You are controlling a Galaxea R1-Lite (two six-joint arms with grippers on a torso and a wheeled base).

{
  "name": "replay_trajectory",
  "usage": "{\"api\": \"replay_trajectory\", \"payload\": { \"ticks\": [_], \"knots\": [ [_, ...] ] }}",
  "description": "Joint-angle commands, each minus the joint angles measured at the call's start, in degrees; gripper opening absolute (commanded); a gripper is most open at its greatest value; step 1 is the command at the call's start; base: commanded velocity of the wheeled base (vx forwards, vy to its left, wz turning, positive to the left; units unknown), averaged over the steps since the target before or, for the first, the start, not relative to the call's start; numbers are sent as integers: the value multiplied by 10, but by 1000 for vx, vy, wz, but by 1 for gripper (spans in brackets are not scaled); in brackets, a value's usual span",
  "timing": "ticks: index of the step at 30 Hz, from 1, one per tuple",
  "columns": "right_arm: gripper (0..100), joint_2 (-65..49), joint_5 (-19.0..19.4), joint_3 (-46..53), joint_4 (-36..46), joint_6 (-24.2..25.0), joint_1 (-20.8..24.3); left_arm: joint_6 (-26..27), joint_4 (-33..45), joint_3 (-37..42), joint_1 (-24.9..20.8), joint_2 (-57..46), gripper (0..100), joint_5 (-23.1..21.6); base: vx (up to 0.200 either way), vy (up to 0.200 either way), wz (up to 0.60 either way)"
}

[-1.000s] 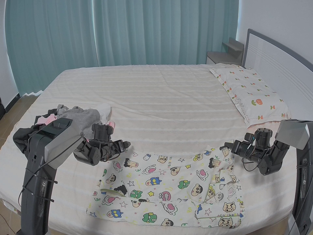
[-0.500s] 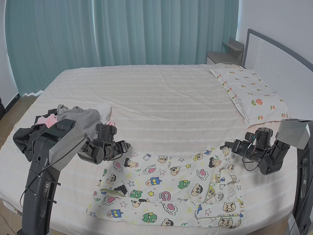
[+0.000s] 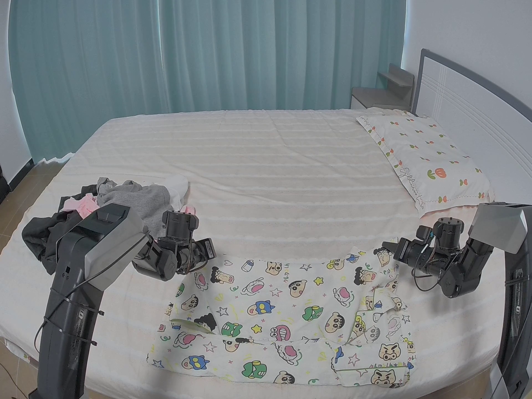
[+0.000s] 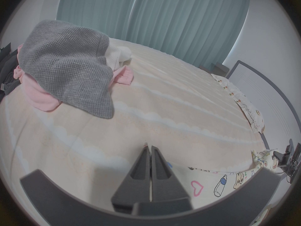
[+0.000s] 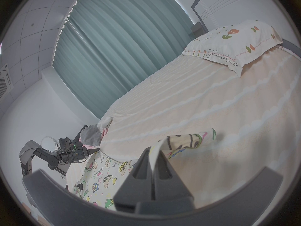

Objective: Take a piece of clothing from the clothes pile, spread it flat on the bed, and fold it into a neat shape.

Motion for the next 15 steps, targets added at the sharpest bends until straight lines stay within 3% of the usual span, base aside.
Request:
{"api": "replay_trajectory", "payload": {
  "ticks": [1,15],
  "knots": [
    [0,-1,-1,3,-10,0,-3,1,-36,35,3,-18,0,6,0,0,0],
    [0,-11,-2,27,-63,-1,-8,4,-175,150,7,-74,0,5,0,0,0]
  ]
}}
